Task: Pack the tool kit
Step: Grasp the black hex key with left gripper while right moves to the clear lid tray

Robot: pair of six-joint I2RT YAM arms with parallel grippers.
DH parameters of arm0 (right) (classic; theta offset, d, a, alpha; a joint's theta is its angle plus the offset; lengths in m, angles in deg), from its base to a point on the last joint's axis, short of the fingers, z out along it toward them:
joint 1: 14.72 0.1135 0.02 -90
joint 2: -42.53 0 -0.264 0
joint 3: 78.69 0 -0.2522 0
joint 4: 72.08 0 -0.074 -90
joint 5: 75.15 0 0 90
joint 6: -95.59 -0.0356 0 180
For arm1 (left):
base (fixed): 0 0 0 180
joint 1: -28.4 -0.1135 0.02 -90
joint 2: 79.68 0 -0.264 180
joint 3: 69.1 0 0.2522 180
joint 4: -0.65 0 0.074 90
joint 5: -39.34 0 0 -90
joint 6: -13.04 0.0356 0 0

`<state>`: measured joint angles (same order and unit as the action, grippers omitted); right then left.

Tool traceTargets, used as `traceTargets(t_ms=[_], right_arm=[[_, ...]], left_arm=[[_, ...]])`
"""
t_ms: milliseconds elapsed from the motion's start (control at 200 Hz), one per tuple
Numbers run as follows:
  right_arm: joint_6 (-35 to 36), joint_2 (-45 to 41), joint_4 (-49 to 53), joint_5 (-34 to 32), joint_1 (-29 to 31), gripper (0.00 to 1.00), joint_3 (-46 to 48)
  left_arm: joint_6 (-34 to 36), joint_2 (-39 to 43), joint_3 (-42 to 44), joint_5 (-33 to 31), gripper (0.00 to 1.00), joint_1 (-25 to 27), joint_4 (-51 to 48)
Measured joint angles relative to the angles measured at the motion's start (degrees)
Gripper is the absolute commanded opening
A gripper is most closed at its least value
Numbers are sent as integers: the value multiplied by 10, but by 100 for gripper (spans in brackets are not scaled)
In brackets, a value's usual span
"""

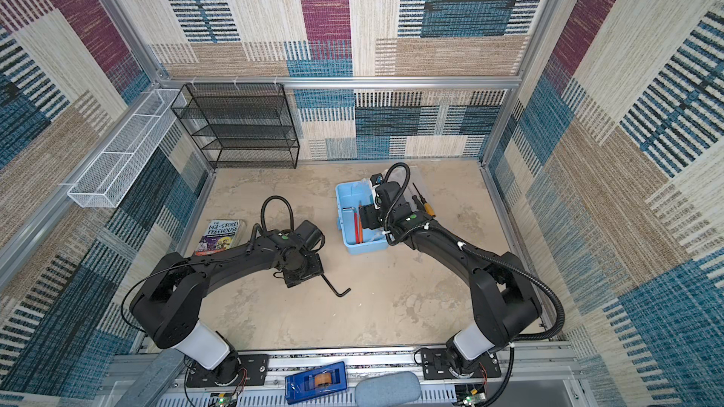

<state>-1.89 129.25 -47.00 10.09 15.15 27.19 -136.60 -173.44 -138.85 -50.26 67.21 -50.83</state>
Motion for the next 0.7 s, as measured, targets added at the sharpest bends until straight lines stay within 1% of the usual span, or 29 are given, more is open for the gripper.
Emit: traceTargets(t_ms=[180, 701], right_arm=[[-3, -38, -26, -25, -2, 89, 34], [-32, -73, -29, -76, -4, 92, 72]], left_arm=[[-4, -14, -2, 14, 62, 10, -1], [5, -44, -45, 16, 62, 11, -8]])
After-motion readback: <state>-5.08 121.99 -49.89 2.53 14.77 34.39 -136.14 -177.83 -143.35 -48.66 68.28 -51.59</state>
